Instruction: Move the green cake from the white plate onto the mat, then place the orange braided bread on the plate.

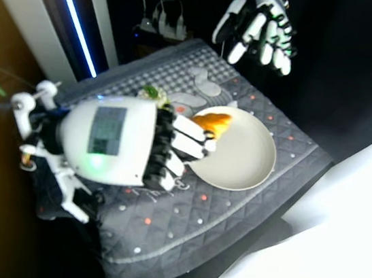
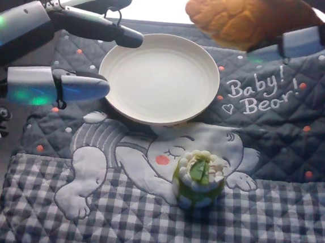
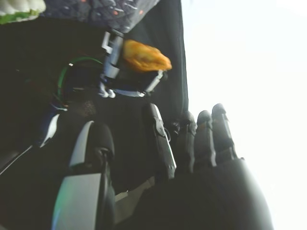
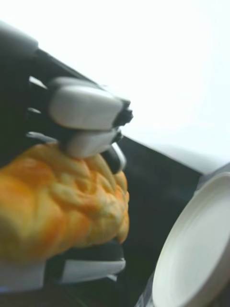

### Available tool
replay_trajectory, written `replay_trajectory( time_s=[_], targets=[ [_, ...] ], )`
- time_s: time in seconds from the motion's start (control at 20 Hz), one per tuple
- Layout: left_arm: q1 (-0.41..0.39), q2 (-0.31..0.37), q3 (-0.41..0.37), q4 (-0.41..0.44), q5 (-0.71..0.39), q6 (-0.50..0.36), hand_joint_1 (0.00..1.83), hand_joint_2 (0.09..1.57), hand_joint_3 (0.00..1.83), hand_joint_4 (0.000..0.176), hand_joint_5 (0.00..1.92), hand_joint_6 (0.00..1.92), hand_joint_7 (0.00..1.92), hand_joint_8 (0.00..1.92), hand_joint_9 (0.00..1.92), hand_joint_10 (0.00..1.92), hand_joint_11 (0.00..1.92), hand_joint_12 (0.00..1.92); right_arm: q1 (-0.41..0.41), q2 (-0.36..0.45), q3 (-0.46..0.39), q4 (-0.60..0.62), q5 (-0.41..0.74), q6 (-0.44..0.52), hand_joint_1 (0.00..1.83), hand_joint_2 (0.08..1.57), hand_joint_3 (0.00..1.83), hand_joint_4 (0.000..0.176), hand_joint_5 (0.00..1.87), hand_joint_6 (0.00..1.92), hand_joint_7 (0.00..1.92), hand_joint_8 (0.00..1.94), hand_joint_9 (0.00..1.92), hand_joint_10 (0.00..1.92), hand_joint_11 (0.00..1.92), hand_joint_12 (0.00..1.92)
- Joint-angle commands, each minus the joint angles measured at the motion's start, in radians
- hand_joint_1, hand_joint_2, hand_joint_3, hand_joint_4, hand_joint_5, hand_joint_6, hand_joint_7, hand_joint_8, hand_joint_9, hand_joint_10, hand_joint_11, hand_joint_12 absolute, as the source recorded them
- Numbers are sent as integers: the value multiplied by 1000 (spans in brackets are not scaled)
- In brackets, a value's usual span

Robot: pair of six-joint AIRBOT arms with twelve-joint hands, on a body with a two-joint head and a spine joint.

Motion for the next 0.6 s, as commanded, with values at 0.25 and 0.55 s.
replay_trajectory(
  time_s=[0.25, 0.55],
  targets=[
    [-8, -7, 6, -36, -132, -6, 1020, 897, 3, 151, 281, 3, 142, 0, 139, 0, 134, 114, 23, -133, 132, 29, 24, 116, 1124, 1174, 4, 0, 852, 1166, 781, 1710, 984, 1839, 1097, 1915],
    [27, 9, 5, -77, -187, -6, 841, 853, 14, 138, 253, 8, 0, 0, 6, 0, 6, 264, 23, -196, 177, 29, 0, 143, 1170, 1127, 1, 0, 947, 983, 1006, 1273, 1043, 1498, 985, 1794]
  ],
)
